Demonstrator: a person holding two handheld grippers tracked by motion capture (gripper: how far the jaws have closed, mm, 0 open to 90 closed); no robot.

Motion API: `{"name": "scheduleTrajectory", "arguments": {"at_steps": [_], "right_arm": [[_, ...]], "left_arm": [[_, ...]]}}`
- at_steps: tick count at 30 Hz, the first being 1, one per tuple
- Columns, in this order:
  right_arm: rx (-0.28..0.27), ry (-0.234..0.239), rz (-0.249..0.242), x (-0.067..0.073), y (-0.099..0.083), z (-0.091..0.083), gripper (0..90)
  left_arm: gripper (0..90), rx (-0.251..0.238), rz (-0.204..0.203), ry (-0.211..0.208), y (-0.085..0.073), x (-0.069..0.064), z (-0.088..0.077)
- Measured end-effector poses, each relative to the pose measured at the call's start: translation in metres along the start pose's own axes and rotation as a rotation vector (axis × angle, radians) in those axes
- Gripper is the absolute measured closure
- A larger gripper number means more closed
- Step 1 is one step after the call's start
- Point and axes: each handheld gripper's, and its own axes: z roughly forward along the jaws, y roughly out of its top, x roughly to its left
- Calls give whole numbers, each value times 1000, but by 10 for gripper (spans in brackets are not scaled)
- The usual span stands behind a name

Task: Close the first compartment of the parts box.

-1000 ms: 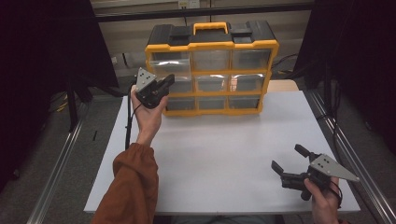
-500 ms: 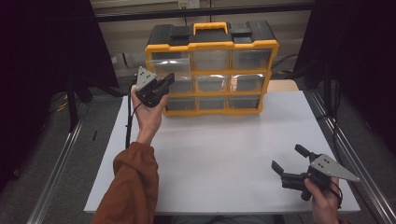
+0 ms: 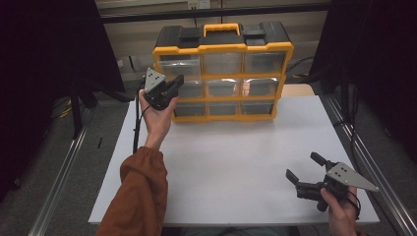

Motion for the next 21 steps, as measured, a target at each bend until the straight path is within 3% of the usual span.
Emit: {"name": "scheduleTrajectory", "arguments": {"at_steps": [21], "right_arm": [[5, 0, 8, -2, -2, -3, 0]], "left_arm": [[900, -2, 2, 21, 2, 10, 20]]}}
